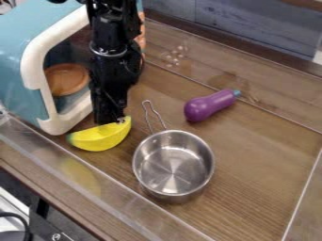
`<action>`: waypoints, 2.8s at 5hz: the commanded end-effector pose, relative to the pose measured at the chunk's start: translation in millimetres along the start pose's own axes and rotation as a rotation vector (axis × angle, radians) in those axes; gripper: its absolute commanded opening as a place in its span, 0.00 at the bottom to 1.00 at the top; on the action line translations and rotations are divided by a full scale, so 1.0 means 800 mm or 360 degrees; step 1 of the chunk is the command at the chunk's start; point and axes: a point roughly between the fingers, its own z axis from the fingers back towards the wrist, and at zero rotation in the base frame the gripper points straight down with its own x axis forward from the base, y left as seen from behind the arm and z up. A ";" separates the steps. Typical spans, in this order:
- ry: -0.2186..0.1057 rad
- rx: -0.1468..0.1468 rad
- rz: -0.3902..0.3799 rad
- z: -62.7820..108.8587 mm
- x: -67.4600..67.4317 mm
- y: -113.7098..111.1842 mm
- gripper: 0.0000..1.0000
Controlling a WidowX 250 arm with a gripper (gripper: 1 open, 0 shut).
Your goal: Put the banana in the silver pot
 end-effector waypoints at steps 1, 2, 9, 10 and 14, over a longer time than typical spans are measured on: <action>-0.0032 0.0031 0.0014 0.006 -0.007 0.014 0.00; -0.0038 0.0019 0.0079 0.012 -0.017 0.019 0.00; -0.0069 0.0036 -0.0235 0.021 0.005 -0.015 0.00; -0.0070 0.0047 -0.0196 0.026 0.004 -0.017 0.00; -0.0088 0.0092 -0.0146 0.033 0.001 -0.022 1.00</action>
